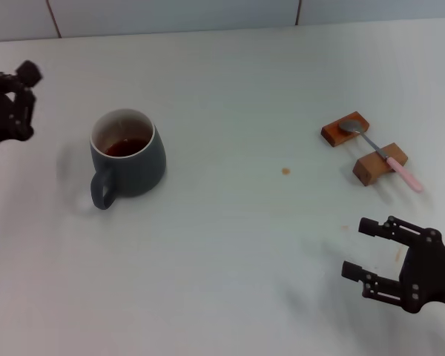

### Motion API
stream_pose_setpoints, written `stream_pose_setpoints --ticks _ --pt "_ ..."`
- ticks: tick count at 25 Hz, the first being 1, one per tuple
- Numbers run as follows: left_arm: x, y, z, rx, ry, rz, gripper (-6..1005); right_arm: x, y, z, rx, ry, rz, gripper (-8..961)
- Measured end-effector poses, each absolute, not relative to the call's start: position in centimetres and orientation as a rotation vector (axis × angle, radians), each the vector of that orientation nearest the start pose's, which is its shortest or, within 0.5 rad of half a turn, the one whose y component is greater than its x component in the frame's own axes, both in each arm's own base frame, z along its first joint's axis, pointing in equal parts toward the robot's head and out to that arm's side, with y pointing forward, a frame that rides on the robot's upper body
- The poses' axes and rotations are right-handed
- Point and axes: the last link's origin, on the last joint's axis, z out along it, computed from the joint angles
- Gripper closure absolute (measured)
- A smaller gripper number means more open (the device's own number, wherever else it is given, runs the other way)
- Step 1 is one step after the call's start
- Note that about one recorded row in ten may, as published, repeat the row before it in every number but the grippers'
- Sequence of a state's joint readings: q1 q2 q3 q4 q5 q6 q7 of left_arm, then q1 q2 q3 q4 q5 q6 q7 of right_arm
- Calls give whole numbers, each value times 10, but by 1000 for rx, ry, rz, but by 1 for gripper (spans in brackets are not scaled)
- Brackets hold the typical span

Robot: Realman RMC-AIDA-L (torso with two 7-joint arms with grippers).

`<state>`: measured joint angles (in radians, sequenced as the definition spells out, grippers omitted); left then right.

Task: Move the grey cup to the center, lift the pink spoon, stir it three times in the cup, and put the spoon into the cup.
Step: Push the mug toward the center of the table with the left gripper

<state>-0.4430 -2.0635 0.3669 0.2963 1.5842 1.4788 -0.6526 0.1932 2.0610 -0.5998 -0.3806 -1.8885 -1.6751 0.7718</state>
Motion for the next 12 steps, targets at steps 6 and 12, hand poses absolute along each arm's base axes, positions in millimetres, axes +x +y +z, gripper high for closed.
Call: stream_pose_setpoints --ticks 6,12 --pt "-336 348 18 -1998 -164 -436 991 344 199 -19 -2510 495 838 201" --pt "-337 349 -5 -2121 -22 -257 988 344 199 -19 -2504 496 841 201"
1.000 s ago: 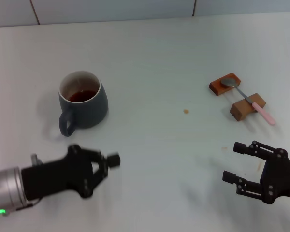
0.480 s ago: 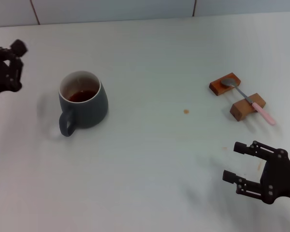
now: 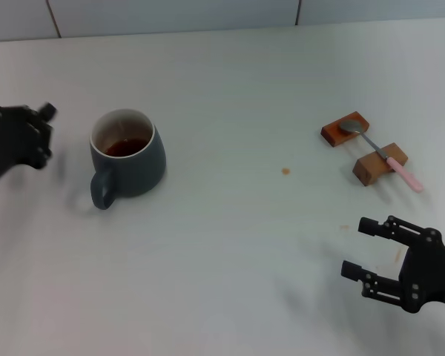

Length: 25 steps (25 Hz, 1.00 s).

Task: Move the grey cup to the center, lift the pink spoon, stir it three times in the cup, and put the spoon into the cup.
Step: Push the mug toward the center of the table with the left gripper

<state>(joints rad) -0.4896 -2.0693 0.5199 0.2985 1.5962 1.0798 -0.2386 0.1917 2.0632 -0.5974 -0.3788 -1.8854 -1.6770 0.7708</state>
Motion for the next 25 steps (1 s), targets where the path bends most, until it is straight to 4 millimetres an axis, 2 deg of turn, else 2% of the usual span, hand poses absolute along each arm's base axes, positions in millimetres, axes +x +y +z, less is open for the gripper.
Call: stream_pose_setpoints --ticks 6,14,25 --pt "-335 340 -22 -2184 -30 -267 985 344 200 -18 -2493 498 842 201" --pt "-330 340 -35 -2205 -82 -299 980 344 201 -18 -2492 496 841 201" --pt "-309 340 -66 -2275 -156 -381 974 344 202 -17 -2493 493 837 201"
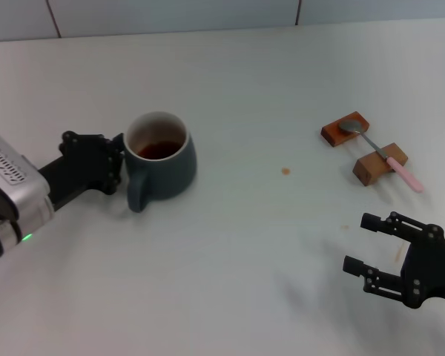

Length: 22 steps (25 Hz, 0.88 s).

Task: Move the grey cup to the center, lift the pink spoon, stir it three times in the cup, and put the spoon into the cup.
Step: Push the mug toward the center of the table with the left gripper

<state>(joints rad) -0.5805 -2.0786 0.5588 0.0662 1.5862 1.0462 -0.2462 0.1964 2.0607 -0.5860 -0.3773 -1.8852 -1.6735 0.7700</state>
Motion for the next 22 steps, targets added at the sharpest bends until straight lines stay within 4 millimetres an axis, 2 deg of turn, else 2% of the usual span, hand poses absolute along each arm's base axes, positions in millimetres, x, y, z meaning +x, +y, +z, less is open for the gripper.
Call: stream_pose_setpoints --ticks 14,22 --pt "-271 339 -98 -2272 -331 -573 966 345 202 -16 -2493 492 834 201" --pt "-255 335 -115 -2301 -410 -612 962 344 202 -17 -2493 492 837 201"
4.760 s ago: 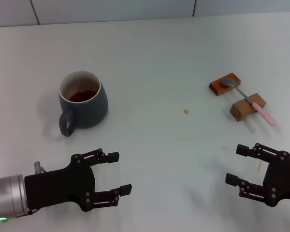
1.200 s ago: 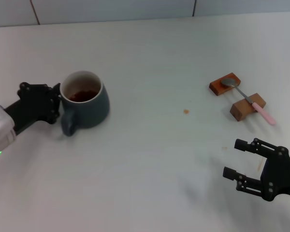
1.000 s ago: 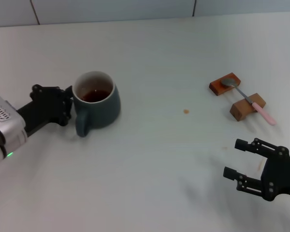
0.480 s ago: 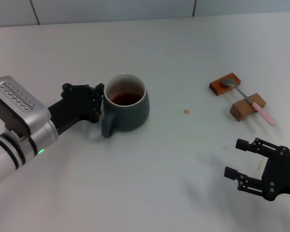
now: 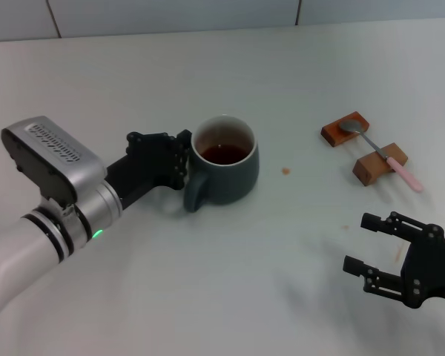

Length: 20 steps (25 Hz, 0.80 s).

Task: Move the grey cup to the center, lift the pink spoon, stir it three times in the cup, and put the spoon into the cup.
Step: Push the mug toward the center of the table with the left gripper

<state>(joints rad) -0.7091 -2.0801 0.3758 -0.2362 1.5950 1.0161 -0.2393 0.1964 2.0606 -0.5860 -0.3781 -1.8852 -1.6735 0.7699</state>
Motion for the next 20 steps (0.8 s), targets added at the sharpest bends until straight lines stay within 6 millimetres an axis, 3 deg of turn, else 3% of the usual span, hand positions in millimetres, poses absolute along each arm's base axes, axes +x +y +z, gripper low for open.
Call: stream_pose_setpoints --ticks 20 --pt "-224 336 -139 -2356 -490 -647 950 340 206 -18 -2506 475 851 201"
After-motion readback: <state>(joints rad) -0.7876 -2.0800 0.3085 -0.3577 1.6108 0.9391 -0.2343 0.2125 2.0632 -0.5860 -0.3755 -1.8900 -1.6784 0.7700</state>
